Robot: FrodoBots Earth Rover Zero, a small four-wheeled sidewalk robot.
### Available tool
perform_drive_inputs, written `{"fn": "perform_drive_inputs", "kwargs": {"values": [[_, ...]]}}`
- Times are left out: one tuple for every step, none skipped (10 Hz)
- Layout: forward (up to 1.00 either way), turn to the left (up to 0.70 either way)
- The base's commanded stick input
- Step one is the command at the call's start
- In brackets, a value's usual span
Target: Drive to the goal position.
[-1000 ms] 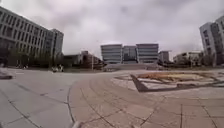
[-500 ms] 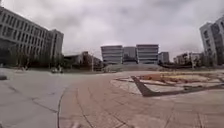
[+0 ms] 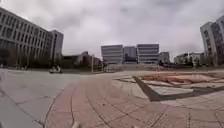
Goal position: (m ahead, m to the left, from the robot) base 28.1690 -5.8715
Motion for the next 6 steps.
{"fn": "perform_drive_inputs", "kwargs": {"values": [[0.70,0.00],[0.70,0.00],[0.70,0.00],[0.70,0.00],[0.70,0.00],[0.70,0.00]]}}
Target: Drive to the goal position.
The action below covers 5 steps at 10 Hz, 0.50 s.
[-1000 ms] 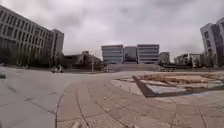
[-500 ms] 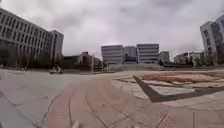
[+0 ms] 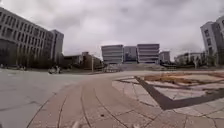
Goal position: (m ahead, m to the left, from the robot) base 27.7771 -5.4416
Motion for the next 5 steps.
{"fn": "perform_drive_inputs", "kwargs": {"values": [[0.70,0.00],[0.70,0.00],[0.70,0.00],[0.70,0.00],[0.70,0.00]]}}
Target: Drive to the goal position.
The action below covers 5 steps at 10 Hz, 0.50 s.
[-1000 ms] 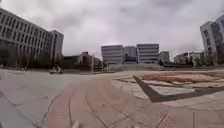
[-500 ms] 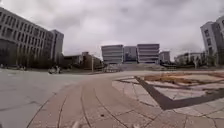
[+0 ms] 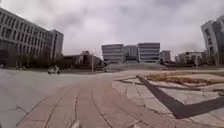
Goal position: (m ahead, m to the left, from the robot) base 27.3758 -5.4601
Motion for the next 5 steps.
{"fn": "perform_drive_inputs", "kwargs": {"values": [[0.70,0.00],[0.70,0.00],[0.70,0.00],[0.70,0.00],[0.70,0.00]]}}
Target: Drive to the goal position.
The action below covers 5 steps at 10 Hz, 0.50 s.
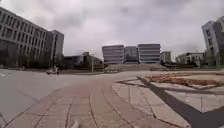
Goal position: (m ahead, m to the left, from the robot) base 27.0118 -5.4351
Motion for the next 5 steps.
{"fn": "perform_drive_inputs", "kwargs": {"values": [[0.70,0.00],[0.70,0.00],[0.70,0.00],[0.70,-0.10],[0.70,-0.09]]}}
